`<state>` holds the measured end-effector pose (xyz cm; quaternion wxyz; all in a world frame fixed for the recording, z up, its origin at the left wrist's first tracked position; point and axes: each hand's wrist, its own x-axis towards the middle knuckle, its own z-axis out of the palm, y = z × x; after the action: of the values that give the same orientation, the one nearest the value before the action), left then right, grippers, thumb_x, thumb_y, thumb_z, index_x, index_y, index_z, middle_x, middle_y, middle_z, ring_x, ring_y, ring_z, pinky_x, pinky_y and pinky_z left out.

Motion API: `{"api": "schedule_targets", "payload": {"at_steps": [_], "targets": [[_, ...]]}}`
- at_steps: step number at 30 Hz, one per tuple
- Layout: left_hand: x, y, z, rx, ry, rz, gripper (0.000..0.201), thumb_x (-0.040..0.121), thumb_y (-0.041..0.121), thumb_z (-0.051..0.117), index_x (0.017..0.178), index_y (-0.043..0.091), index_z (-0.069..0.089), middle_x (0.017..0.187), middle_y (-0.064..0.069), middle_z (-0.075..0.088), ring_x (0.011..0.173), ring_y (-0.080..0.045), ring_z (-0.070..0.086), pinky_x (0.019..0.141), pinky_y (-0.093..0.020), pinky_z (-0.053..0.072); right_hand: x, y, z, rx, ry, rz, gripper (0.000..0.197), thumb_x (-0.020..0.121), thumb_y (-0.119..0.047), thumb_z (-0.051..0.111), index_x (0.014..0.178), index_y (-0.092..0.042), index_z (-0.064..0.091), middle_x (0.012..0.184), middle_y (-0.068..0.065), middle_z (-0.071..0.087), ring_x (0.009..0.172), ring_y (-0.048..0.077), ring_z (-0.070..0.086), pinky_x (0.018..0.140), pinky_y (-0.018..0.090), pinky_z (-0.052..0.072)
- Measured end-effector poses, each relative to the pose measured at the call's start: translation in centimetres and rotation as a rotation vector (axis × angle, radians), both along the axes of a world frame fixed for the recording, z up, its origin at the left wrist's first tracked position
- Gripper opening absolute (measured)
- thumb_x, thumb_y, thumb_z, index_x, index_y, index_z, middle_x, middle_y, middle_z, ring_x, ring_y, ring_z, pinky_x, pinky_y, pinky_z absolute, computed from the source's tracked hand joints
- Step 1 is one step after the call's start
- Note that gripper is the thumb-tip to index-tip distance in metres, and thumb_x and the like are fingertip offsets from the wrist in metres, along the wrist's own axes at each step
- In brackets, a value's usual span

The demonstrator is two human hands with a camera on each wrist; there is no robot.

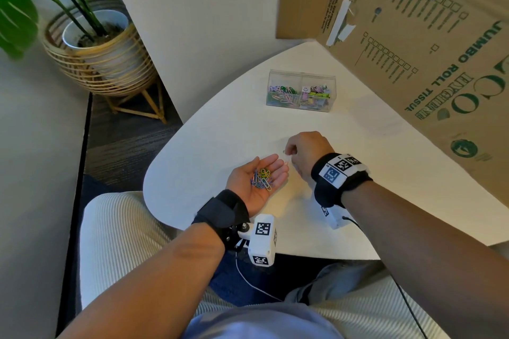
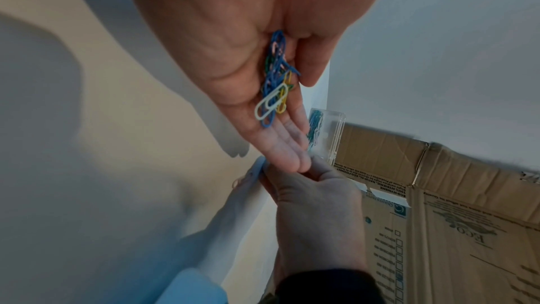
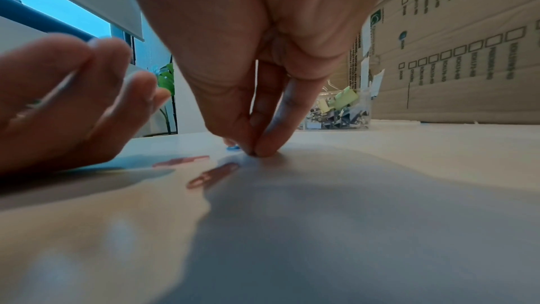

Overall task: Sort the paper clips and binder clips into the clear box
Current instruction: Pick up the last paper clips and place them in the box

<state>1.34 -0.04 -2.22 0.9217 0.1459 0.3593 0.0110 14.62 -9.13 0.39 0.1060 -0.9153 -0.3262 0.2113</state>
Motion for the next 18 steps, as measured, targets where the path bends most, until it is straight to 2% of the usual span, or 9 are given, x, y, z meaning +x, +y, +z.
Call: {"api": "schedule_targets", "payload": {"at_steps": [2, 4, 6, 8, 9, 12, 15, 18], "targets": [[0.0, 0.0, 0.0, 0.005, -0.001, -0.011, 0.04, 0.102, 0.023, 0.034, 0.105, -0.006, 0.062, 0.094, -0.02, 0.07, 0.091, -0.033, 0.067, 0.08, -0.042, 0.056, 0.3, -0.3, -0.2, 0.052, 0.017, -0.006, 0.029, 0.081, 0.004, 0.055, 0.093, -0.018, 0.069, 0.093, 0.001, 0.063, 0.092, 0.023, 0.062, 0.073, 0.024, 0.044], [0.0, 0.1, 0.0, 0.002, -0.007, -0.013, 0.04, 0.102, 0.023, 0.034, 0.105, -0.005, 0.062, 0.094, -0.02, 0.07, 0.09, -0.033, 0.067, 0.078, -0.041, 0.057, 0.5, -0.6, -0.3, 0.086, 0.005, -0.057, 0.023, 0.08, -0.002, 0.061, 0.093, -0.021, 0.061, 0.093, 0.0, 0.052, 0.088, 0.024, 0.056, 0.07, 0.025, 0.037], [0.1, 0.2, 0.0, -0.002, -0.011, -0.013, 0.04, 0.102, 0.023, 0.034, 0.106, -0.005, 0.062, 0.093, -0.02, 0.07, 0.085, -0.032, 0.07, 0.075, -0.04, 0.058, 0.5, -1.0, -0.4, 0.038, -0.014, -0.089, 0.029, 0.081, -0.018, 0.068, 0.108, -0.021, 0.057, 0.104, 0.002, 0.048, 0.093, 0.023, 0.053, 0.075, 0.027, 0.038], [0.2, 0.2, -0.1, -0.008, -0.013, -0.011, 0.04, 0.102, 0.024, 0.034, 0.106, -0.005, 0.062, 0.092, -0.02, 0.07, 0.081, -0.032, 0.071, 0.072, -0.041, 0.058, 0.4, -0.9, -0.1, -0.049, -0.04, -0.048, 0.041, 0.084, -0.028, 0.07, 0.121, -0.018, 0.058, 0.115, 0.007, 0.053, 0.106, 0.026, 0.055, 0.085, 0.029, 0.042], [0.2, 0.1, -0.1, -0.009, -0.013, -0.01, 0.041, 0.102, 0.024, 0.034, 0.106, -0.006, 0.062, 0.093, -0.02, 0.07, 0.08, -0.032, 0.071, 0.071, -0.041, 0.059, 0.4, -0.7, -0.1, -0.067, -0.05, -0.019, 0.037, 0.086, -0.028, 0.068, 0.12, -0.016, 0.062, 0.114, 0.008, 0.057, 0.107, 0.027, 0.056, 0.087, 0.03, 0.043], [0.2, 0.2, -0.1, -0.015, -0.007, -0.007, 0.04, 0.102, 0.023, 0.034, 0.106, -0.006, 0.062, 0.095, -0.021, 0.069, 0.08, -0.033, 0.071, 0.071, -0.042, 0.059, 0.3, 0.3, 0.1, -0.115, -0.039, 0.026, 0.01, 0.09, -0.017, 0.063, 0.093, -0.012, 0.071, 0.093, 0.009, 0.067, 0.091, 0.029, 0.063, 0.076, 0.028, 0.048], [0.1, 0.4, -0.1, -0.01, -0.005, 0.001, 0.04, 0.102, 0.023, 0.035, 0.107, -0.006, 0.062, 0.094, -0.02, 0.07, 0.082, -0.033, 0.071, 0.073, -0.043, 0.059, 0.1, 1.1, 0.4, -0.176, -0.091, 0.063, 0.012, 0.087, -0.011, 0.063, 0.094, -0.008, 0.071, 0.09, 0.011, 0.069, 0.081, 0.029, 0.064, 0.071, 0.029, 0.052], [0.1, 0.4, -0.1, -0.003, 0.002, -0.008, 0.039, 0.102, 0.023, 0.035, 0.106, -0.005, 0.062, 0.092, -0.02, 0.071, 0.081, -0.032, 0.071, 0.072, -0.041, 0.059, -0.5, 1.5, 0.8, -0.226, -0.143, 0.116, 0.008, 0.089, -0.008, 0.056, 0.09, -0.006, 0.063, 0.085, 0.012, 0.062, 0.084, 0.031, 0.064, 0.065, 0.028, 0.042]]}}
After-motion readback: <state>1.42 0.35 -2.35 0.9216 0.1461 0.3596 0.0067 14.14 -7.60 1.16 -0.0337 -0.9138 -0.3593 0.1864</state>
